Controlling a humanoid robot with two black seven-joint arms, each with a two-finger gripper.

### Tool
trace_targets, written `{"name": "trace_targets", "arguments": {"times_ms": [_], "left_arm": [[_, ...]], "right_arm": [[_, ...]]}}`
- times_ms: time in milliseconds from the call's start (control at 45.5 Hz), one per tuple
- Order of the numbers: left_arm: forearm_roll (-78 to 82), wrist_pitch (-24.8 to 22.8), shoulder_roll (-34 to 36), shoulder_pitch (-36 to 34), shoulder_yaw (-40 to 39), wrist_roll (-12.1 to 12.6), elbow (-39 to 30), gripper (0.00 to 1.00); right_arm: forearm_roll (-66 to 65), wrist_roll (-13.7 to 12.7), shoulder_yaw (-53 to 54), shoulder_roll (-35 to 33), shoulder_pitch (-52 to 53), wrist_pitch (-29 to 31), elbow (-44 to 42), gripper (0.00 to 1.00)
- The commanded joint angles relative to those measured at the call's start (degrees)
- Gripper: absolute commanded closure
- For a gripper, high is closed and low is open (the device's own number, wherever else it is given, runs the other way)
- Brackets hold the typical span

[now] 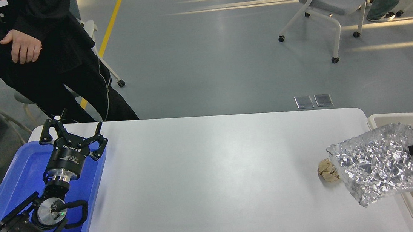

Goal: Tidy desktop
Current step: 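Lift the foil wrapper with the right gripper toward the white bin, then release the foil wrapper into the white bin with the right gripper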

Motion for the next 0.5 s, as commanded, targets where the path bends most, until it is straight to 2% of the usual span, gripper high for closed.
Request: {"name": "trace_targets", "arguments": {"times_ms": [0,263,483], "left_arm": [[0.0,0.0,0.0,0.0,0.0,0.0,0.0,0.00],[0.0,0.0,0.0,0.0,0.0,0.0,0.0,0.00],[0.0,0.0,0.0,0.0,0.0,0.0,0.0,0.00]], "right_arm": [[0.1,0.1,0.3,-1.9,2.5,1.3,0.7,1.00],[5.0,0.1,-0.4,-2.8,2.2,0.5,-2.2,1.00],[19.1,0.1,-2.2,-2.7,1.4,0.2,-10.0,1.00]]}}
